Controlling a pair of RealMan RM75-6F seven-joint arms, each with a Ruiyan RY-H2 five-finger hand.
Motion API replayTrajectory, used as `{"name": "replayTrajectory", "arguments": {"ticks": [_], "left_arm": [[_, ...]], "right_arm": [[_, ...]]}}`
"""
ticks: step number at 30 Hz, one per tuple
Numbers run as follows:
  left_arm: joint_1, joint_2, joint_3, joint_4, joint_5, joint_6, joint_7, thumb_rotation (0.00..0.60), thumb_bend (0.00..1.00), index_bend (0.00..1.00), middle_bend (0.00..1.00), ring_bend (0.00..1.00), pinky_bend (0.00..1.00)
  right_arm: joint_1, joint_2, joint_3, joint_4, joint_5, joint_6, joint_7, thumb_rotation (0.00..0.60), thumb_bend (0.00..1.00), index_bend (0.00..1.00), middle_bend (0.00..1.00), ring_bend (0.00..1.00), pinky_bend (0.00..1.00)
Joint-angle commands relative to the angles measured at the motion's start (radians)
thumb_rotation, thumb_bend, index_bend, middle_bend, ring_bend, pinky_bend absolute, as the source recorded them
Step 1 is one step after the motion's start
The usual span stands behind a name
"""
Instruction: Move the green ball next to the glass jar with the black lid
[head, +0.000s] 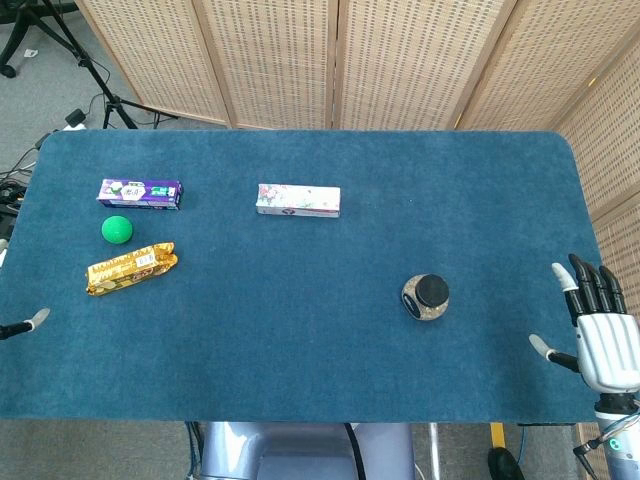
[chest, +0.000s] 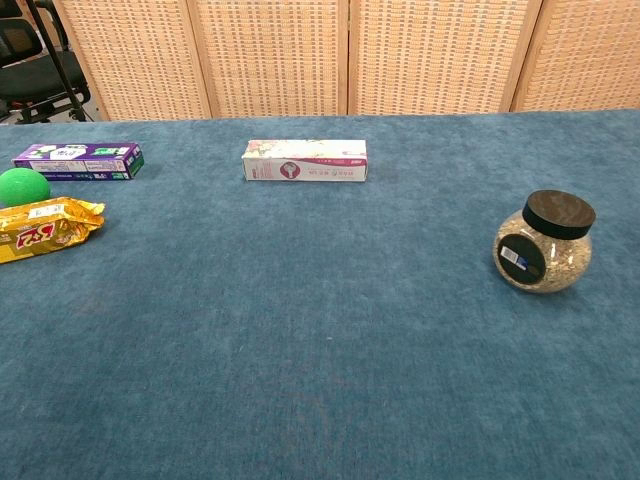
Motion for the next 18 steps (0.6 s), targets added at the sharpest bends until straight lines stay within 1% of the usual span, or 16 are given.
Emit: {"name": "replayTrajectory", "arguments": {"ticks": [1,6,9,12,14,18], "left_arm": [[0.007,-0.003,0.006,-0.004,0.021,0.008,0.005,0.600,0.00,0.00,0.00,0.00,0.00],[0.001,-0.002,0.005,0.007,0.026,-0.013,0.005,0.600,0.00,0.00,0.00,0.00,0.00],[-0.034,0.006,-0.020,0.045,0.018,-0.067,-0.026,0.600,0.00,0.00,0.00,0.00,0.00],[-0.095,0.011,-0.050,0.121,0.008,-0.176,-0.109,0.600,0.00,0.00,0.00,0.00,0.00],[-0.152,0.003,-0.071,0.217,0.000,-0.280,-0.183,0.600,0.00,0.00,0.00,0.00,0.00],[-0.249,-0.030,-0.079,0.385,0.009,-0.453,-0.274,0.600,0.00,0.00,0.00,0.00,0.00]], "right_arm": [[0.000,-0.001,-0.004,-0.008,-0.004,-0.004,-0.004,0.600,0.00,0.00,0.00,0.00,0.00],[-0.003,0.003,-0.007,-0.014,-0.009,-0.001,0.004,0.600,0.00,0.00,0.00,0.00,0.00],[-0.003,0.004,-0.006,-0.015,-0.003,-0.005,0.016,0.600,0.00,0.00,0.00,0.00,0.00],[0.000,0.006,-0.004,-0.013,0.006,-0.015,0.025,0.600,0.00,0.00,0.00,0.00,0.00],[0.003,0.007,-0.002,-0.013,0.013,-0.024,0.033,0.600,0.00,0.00,0.00,0.00,0.00],[0.008,0.007,-0.001,-0.010,0.000,-0.024,0.059,0.600,0.00,0.00,0.00,0.00,0.00]]}}
